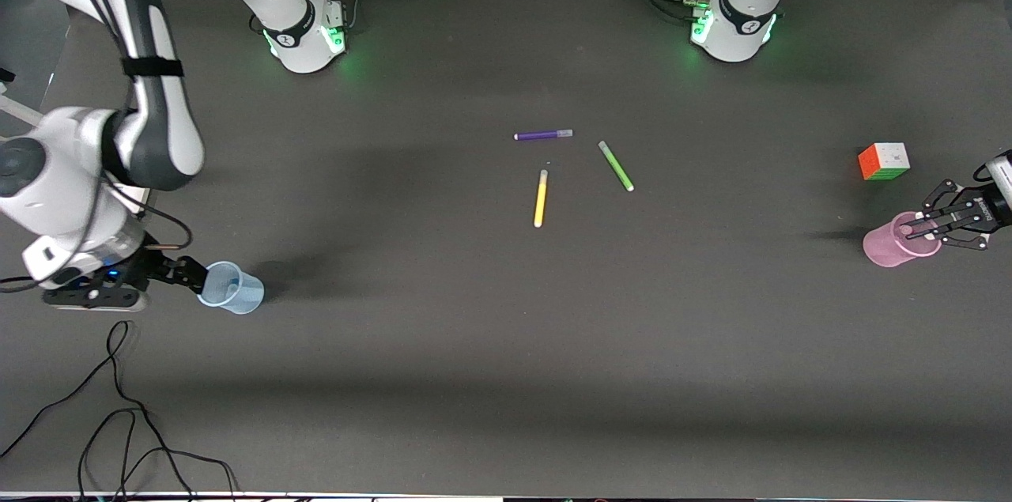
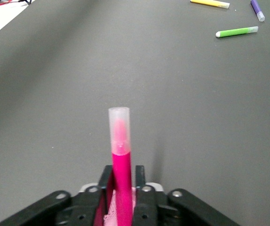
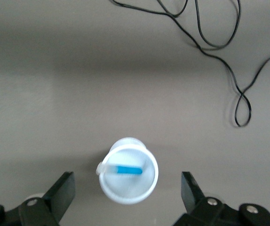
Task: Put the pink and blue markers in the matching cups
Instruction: 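Lower the blue marker into the blue cup while the left gripper drops pink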
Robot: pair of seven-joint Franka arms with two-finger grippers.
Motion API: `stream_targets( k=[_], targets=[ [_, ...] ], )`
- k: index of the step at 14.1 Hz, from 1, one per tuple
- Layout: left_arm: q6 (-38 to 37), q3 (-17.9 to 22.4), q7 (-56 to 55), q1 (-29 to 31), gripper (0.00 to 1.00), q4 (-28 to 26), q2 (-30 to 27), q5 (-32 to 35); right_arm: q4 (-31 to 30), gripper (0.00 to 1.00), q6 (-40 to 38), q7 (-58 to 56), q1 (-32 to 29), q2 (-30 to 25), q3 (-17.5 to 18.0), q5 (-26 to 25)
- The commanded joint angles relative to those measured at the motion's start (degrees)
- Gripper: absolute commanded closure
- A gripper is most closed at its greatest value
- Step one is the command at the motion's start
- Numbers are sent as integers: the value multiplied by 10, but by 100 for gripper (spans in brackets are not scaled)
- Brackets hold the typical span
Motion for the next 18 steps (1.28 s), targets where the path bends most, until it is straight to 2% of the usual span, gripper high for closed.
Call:
stream_targets(
  k=[1,3,5,7,10,14,18],
  targets=[
    [-17,-5,15,11,0,11,9,-10,95,0,-143,-7,4,-13,-8,25],
    [-17,-6,20,14,0,12,10,-11,157,0,-231,-8,4,-14,-8,28],
    [-17,-6,20,12,0,16,9,-13,187,0,-276,-7,5,-26,-8,28],
    [-18,-7,10,8,0,29,4,-15,187,0,-310,-7,7,-59,-7,28],
    [-21,-9,-72,-2,0,46,-19,-4,187,0,-323,-1,10,-69,-4,28],
    [-22,-9,-241,-45,0,46,-110,60,185,0,-335,-2,9,-72,-1,27],
    [-34,-9,-462,-111,0,43,-213,155,153,0,-340,3,3,-130,9,27]
  ],
)
